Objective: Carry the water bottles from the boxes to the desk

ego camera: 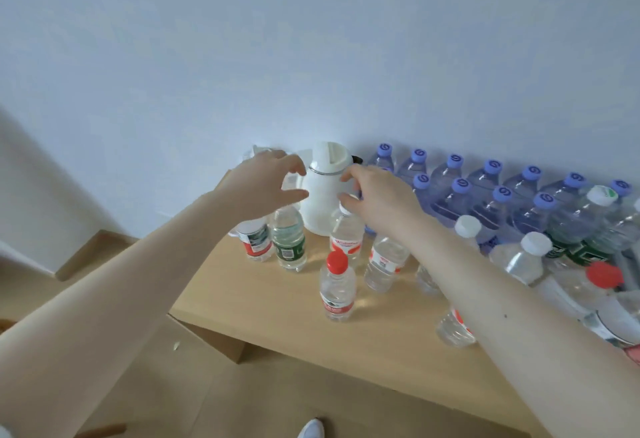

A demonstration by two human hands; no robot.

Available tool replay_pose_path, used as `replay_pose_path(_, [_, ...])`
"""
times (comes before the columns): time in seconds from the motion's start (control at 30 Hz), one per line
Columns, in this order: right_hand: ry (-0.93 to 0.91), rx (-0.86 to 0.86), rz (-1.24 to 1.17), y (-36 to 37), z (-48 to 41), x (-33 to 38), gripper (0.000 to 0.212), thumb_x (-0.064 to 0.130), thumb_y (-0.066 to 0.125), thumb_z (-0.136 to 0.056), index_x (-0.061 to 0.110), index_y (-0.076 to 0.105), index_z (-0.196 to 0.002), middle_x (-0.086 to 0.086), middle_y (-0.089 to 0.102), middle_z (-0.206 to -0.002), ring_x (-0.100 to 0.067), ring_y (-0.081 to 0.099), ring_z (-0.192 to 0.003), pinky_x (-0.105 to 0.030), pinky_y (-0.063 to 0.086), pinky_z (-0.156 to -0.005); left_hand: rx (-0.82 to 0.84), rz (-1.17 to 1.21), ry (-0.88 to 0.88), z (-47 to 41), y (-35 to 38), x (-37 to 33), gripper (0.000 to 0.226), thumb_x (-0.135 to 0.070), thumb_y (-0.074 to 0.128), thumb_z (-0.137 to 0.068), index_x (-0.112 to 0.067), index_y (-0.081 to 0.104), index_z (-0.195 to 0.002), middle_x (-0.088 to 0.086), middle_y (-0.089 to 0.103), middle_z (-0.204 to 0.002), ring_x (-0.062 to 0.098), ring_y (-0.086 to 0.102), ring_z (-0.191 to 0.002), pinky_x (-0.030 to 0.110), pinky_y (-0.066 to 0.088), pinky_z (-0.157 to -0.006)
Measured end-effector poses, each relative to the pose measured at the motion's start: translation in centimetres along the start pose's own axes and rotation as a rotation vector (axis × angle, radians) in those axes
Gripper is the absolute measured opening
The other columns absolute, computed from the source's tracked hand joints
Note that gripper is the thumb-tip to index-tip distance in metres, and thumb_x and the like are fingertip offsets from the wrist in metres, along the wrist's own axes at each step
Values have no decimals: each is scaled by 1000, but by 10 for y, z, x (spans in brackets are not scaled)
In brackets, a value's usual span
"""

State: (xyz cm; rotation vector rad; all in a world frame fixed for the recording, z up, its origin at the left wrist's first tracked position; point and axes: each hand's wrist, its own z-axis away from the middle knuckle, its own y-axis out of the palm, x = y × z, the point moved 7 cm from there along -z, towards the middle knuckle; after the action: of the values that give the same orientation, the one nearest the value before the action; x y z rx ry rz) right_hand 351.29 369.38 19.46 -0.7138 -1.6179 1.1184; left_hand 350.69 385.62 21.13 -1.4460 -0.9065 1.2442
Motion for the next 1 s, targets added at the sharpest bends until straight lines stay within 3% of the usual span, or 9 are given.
replay_pose_path(0.1, [-26,53,24,27,-17,33,35,34,53,-95,21,52,-127,-4,58,-120,-25,55,-111,-35,46,-83,78,-57,-20,2,12,29,39,-43,64,-87,-27,55,-122,-4,55,-119,17,52,-102,42,47,-89])
replay_pose_path(0.2, [-43,114,54,53,-29,54,39,34,55,-94,22,49,-131,-3,57,-124,-24,55,-113,-32,41,-80,81,-77,6,2,17,49,42,-38,65,-87,-25,54,-126,-3,55,-123,20,48,-115,38,43,-94])
replay_pose_path(0.37, [-61,228,59,87,-45,71,53,32,57,-92,28,39,-143,-5,48,-134,-27,54,-116,-38,47,-88,52,-86,33,4,18,77,45,-34,63,-88,-25,50,-130,-3,51,-124,19,40,-120,30,31,-99])
replay_pose_path(0.47, [-66,276,92,99,-52,75,44,25,56,-92,23,47,-135,-7,52,-122,-29,56,-109,-35,45,-82,18,-67,44,6,18,89,45,-34,63,-88,-25,50,-130,-5,50,-127,18,37,-125,29,29,-101])
replay_pose_path(0.57, [-55,257,55,99,-56,74,32,20,60,-89,18,55,-121,-7,52,-108,-27,56,-101,-29,35,-72,-4,-63,38,5,20,97,44,-33,63,-87,-24,50,-129,-5,49,-130,18,35,-129,30,29,-102])
replay_pose_path(0.73, [12,208,-32,82,-56,67,35,22,64,-88,16,55,-121,-4,43,-102,-24,50,-89,-28,33,-72,-15,-54,42,-1,23,99,47,-36,64,-87,-24,49,-131,-4,46,-133,20,34,-130,32,28,-106])
replay_pose_path(1.0, [69,-71,-148,-4,-62,53,23,22,62,-89,18,60,-112,-3,44,-94,-23,50,-86,-29,30,-68,-83,-65,139,-27,2,61,57,-50,62,-86,-25,46,-135,-2,45,-139,20,30,-136,35,23,-110])
